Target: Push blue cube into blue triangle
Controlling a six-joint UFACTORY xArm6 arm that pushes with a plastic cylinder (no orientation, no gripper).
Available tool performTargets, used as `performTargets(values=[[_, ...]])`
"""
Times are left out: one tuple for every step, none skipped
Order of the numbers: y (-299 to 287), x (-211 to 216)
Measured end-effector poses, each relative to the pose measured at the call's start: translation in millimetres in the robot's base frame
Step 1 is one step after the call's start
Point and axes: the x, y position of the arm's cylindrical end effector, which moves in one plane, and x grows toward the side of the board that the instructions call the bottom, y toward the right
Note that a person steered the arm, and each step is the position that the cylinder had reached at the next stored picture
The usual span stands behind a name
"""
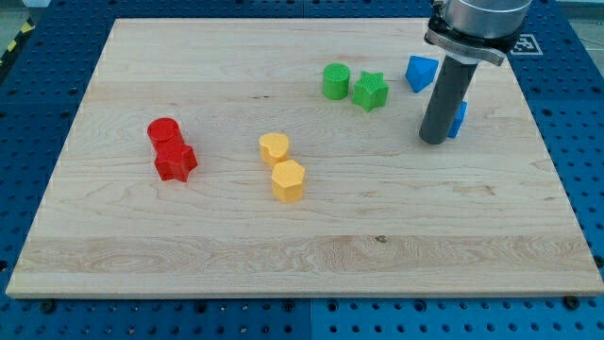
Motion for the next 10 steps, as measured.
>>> performTargets(values=[[2.8,10.6],[20.8,20.1],[43.4,3.1],[34.5,-3.3],[25.4,-3.3],[17.4,-11.1],[17.4,-32.4],[17.4,-30.6],[6.2,-18.9],[-10.0,-26.1]])
